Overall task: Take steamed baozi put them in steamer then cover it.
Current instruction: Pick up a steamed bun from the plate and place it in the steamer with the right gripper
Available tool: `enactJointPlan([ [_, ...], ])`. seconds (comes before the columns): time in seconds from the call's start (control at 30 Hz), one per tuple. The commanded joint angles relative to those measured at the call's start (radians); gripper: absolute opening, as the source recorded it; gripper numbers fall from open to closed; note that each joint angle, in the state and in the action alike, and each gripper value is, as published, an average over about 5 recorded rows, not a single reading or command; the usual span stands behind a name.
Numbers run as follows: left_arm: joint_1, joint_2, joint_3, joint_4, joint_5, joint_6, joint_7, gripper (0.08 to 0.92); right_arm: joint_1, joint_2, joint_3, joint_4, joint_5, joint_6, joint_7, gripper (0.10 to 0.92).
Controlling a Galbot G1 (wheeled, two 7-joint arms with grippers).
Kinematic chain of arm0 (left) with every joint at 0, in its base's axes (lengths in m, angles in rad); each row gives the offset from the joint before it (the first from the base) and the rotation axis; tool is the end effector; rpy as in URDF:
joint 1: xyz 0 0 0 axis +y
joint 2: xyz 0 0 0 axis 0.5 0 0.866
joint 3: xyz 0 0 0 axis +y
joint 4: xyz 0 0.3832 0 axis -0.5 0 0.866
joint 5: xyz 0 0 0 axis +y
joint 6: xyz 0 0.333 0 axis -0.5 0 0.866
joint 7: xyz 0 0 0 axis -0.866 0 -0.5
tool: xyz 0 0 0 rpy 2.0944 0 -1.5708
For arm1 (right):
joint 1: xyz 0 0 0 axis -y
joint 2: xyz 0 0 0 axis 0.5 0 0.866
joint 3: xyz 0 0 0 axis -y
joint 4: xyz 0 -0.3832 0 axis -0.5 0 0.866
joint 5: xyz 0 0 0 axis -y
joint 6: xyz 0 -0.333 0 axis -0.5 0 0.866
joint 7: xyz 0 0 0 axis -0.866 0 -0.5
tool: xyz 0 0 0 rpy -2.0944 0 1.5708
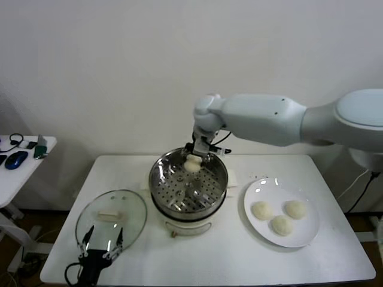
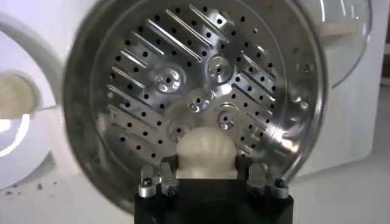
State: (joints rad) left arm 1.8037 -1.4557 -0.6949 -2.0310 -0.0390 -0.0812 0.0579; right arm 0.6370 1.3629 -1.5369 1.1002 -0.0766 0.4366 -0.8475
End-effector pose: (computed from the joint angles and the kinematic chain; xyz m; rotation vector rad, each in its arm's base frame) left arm 0.0574 0.0776 -0.3675 0.0243 -2.9262 -0.2220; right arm 0.5888 0.1460 -0.0734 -1.9496 0.4263 -2.4103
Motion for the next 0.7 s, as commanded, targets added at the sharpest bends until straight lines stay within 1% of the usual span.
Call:
enactJointPlan([
  [0.03, 0.001, 0.0, 0.001, 0.001, 0.001, -0.001, 0.0, 0.823, -0.117, 0.042, 0.02, -0.116, -0.09, 0.023, 0.032, 0.636],
  [0.27, 0.0, -0.002, 0.001, 0.0, 0.001, -0.001, -0.001, 0.823, -0.144, 0.068, 0.04, -0.175, -0.077, 0.041, 0.06, 0.637],
  [0.37, 0.001, -0.004, 0.001, -0.004, 0.002, 0.0, -0.001, 0.823, -0.129, 0.069, 0.044, -0.17, -0.036, 0.048, 0.067, 0.675],
  [0.47, 0.002, -0.006, 0.001, -0.01, 0.005, 0.002, -0.001, 0.823, -0.074, 0.058, 0.026, -0.141, 0.053, 0.055, 0.046, 0.751],
  [0.53, 0.004, -0.007, 0.003, -0.016, 0.008, 0.003, 0.0, 0.823, -0.008, 0.044, -0.007, -0.113, 0.144, 0.059, 0.015, 0.795],
  [0.6, 0.006, -0.007, 0.005, -0.02, 0.01, 0.003, 0.0, 0.823, 0.078, 0.029, -0.059, -0.083, 0.252, 0.06, -0.016, 0.815],
  [0.7, 0.007, -0.008, 0.008, -0.024, 0.012, 0.003, 0.001, 0.823, 0.196, -0.003, -0.139, -0.046, 0.408, 0.058, -0.066, 0.822],
])
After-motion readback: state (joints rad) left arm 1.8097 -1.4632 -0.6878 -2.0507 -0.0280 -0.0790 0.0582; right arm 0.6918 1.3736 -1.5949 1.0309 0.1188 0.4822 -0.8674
